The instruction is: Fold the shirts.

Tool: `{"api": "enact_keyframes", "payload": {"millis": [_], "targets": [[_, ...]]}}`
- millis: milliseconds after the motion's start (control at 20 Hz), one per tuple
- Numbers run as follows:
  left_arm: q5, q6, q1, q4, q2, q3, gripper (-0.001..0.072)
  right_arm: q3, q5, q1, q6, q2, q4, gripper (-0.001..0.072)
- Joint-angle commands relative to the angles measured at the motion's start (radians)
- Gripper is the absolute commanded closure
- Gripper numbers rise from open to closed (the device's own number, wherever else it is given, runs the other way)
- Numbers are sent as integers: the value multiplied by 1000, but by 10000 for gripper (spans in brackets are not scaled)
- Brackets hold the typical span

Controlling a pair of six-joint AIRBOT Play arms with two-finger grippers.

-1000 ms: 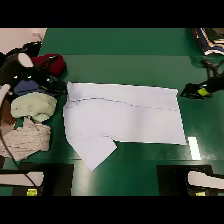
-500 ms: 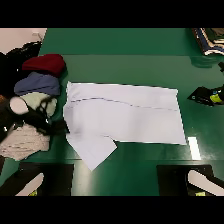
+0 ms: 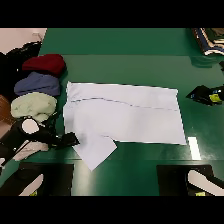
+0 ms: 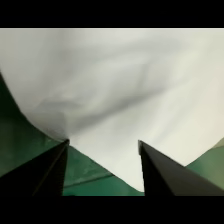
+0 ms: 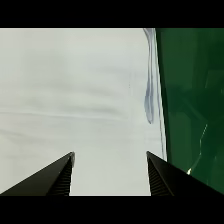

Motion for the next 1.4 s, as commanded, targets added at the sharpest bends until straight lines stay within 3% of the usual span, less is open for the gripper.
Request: {"api": "enact_keyframes", "payload": {"millis": [0,250,600,650,700,750,950,1150,1350], "targets": [[18,-3,-5,-21,3,-44,208,0,2,0,0,0,14,180],[-49,24,-4,8,3,0,208,0,1,0,0,0,14,180],[112,42,-4,-129,3,-84,209,-1,36,-1,0,0,8,181],[121,43,-4,-129,3,-84,244,-5,61,-9,0,0,-8,181],[130,58,-4,-133,3,-80,524,-23,83,-22,0,6,-25,181],[145,95,-4,-153,3,-76,673,-61,100,-44,0,21,-48,181],[149,144,-4,-189,3,-28,683,-265,154,-164,2,101,-177,179],[150,198,-4,-200,3,28,683,-430,190,-298,1,105,-175,180],[151,208,-4,-201,3,37,683,-501,143,-283,1,104,-142,190]]}}
